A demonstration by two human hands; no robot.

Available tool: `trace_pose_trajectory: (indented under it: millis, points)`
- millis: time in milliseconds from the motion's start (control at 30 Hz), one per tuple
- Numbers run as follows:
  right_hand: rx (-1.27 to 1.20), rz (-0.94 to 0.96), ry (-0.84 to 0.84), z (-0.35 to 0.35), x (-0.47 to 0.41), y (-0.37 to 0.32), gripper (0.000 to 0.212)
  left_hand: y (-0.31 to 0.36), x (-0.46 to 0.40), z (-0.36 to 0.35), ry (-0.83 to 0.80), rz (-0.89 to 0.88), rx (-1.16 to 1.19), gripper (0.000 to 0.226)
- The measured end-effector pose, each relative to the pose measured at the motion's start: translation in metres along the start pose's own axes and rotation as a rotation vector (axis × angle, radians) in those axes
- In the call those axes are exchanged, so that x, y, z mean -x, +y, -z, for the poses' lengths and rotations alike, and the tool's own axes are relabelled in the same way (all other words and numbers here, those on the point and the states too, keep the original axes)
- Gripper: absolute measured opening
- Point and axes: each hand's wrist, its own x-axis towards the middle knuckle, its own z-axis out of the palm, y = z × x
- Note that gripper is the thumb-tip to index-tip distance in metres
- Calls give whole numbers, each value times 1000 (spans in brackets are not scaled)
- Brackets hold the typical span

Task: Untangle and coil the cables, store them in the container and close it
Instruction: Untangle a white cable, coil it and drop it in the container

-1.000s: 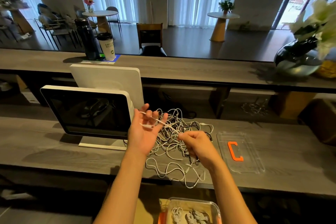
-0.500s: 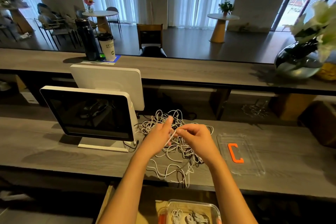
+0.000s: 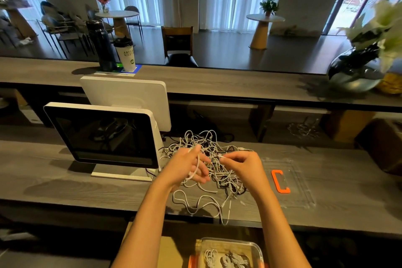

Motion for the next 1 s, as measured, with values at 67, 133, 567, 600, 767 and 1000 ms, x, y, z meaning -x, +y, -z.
trace_pose_trajectory:
  millis: [67, 133, 567, 600, 767, 1000]
  points:
    - [-33, -17, 0, 2, 1, 2, 6, 0, -5, 2, 141, -19, 252, 54]
    - [-61, -35, -2, 4, 2, 5, 8, 3, -9, 5, 248, -88, 614, 52]
    - [-5, 43, -261, -4, 7, -3, 14, -2, -9, 9, 685, -245, -72, 43]
    - [-43, 62, -248, -6, 8, -6, 15, -2, -10, 7, 636, -232, -172, 43]
    - [-139, 114, -82, -15, 7, -15, 14, 4, -4, -14, 256, -99, -289, 56]
    - [-126, 118, 35, -15, 6, -9, 12, 9, 13, -16, -323, 9, -247, 51]
